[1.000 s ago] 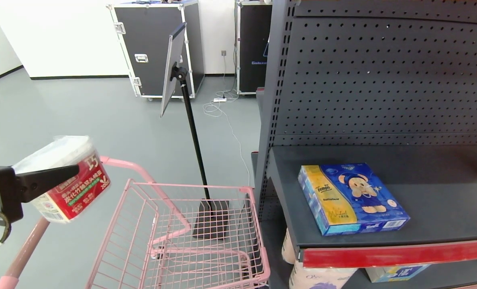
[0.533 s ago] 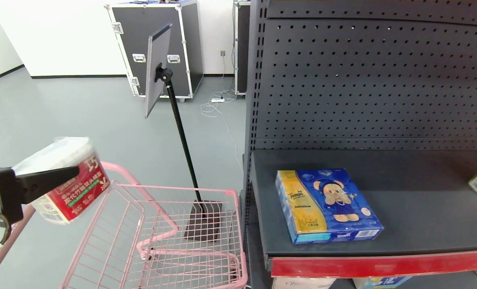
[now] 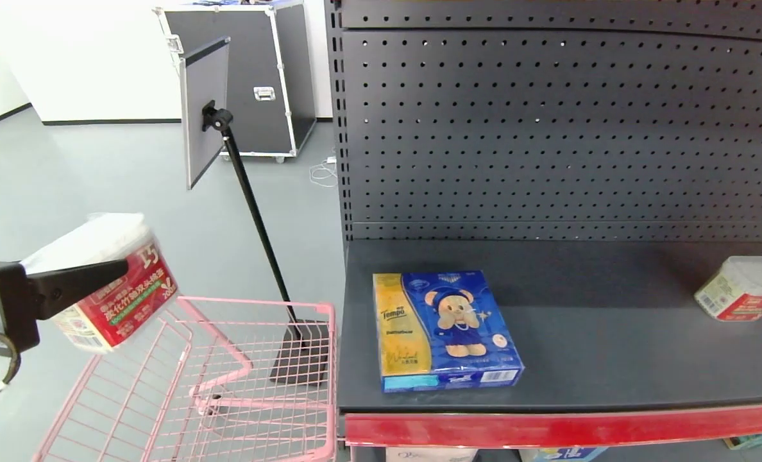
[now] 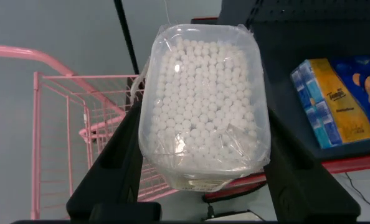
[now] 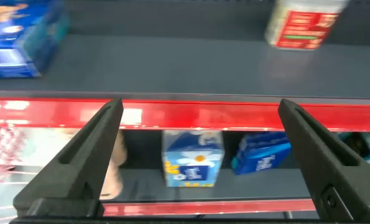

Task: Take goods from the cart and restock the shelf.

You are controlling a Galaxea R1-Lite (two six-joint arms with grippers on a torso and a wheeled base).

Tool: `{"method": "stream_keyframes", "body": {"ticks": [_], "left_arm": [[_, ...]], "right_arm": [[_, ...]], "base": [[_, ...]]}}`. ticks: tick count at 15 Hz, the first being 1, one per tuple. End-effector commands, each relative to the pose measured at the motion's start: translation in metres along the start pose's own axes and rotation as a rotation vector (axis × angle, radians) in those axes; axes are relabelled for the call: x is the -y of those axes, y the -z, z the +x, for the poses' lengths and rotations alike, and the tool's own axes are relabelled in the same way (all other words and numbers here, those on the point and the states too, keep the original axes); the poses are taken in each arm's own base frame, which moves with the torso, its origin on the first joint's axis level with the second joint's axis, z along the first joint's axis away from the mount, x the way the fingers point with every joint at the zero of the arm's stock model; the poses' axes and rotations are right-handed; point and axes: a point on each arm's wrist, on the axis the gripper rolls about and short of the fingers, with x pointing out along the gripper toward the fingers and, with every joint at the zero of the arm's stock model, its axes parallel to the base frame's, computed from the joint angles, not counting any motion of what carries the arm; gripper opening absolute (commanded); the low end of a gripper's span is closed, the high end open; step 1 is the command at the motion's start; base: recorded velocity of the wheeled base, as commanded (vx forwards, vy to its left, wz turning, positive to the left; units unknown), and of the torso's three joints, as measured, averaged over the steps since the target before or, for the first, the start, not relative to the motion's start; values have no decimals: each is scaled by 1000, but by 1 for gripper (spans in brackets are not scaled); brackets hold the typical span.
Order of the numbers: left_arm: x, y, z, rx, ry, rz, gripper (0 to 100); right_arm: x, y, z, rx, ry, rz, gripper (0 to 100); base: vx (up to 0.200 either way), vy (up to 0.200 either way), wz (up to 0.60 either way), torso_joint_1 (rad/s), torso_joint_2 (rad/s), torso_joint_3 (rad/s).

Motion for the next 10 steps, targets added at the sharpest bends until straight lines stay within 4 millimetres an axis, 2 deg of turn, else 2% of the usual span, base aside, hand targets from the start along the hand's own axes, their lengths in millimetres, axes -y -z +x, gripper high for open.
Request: {"method": "stream_keyframes", "body": {"ticks": [1, 10], "left_arm": [[0, 0, 3, -6, -1, 14, 0], [1, -1, 5, 1, 0, 21, 0]], "right_arm": [[0, 0, 0, 0, -1, 0, 100], [0, 0, 0, 0, -1, 0, 100]], "base": [[0, -200, 0, 2, 7, 2], [0, -200, 0, 4, 3, 1]]}}
